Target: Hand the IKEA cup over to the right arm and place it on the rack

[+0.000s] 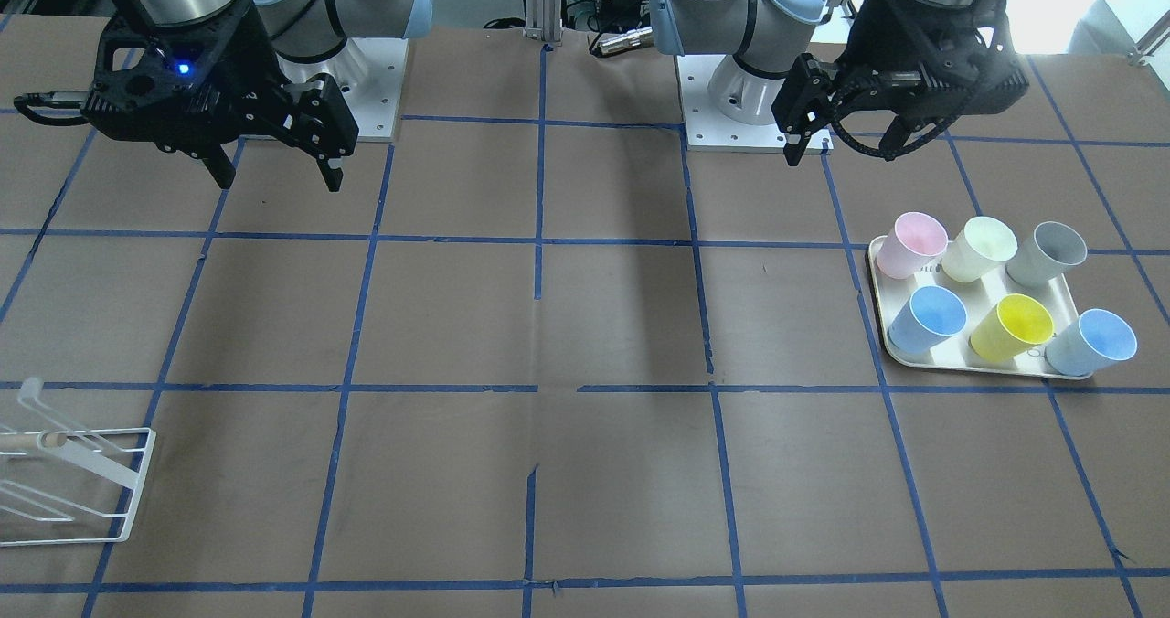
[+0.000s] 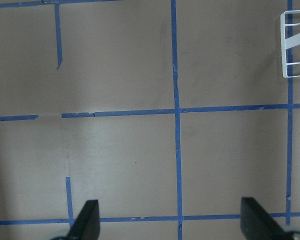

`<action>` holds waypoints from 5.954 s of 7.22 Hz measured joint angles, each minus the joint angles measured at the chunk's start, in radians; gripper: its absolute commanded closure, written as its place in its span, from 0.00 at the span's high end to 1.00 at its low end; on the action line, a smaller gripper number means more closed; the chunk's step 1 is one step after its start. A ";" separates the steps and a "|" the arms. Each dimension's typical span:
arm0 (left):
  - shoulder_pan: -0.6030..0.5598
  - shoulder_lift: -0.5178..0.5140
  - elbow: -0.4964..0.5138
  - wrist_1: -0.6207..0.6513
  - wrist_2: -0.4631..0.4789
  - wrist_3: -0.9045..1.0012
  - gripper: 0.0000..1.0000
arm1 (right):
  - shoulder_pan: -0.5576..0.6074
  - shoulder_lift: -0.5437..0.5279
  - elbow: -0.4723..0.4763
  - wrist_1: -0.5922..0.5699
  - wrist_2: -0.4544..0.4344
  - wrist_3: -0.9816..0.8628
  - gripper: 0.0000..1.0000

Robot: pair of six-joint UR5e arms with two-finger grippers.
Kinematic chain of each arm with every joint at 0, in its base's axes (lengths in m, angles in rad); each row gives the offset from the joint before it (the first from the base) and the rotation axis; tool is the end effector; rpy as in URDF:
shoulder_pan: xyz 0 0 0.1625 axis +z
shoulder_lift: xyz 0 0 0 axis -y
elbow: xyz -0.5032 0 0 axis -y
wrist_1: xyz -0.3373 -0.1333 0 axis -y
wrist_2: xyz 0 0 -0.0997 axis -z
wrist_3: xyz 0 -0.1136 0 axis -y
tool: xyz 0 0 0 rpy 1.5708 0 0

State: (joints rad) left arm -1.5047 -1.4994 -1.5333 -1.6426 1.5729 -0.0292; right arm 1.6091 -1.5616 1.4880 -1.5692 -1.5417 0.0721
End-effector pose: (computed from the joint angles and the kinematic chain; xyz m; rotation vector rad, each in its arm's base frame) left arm -0.1061 -0.4112 0.5913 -0.1495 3.1347 -0.0581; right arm 0.1537 -0.4431 0.5844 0.0509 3.1063 -0.1092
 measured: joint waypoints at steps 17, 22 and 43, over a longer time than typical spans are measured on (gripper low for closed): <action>0.824 -0.333 -0.043 0.350 -0.042 1.094 1.00 | 0.000 0.000 0.002 0.006 0.000 0.000 1.00; 0.887 -0.548 -0.025 0.511 -0.056 1.142 0.99 | 0.000 0.000 0.002 0.006 0.000 0.000 1.00; 0.408 -0.312 0.245 -0.325 -0.222 0.620 0.00 | -0.043 -0.014 -0.009 0.039 0.032 -0.029 1.00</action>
State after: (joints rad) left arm -1.0965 -1.8117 -1.2885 -1.9673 1.3504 0.5909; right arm 1.5661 -1.5760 1.4792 -1.5304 -1.5098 0.0426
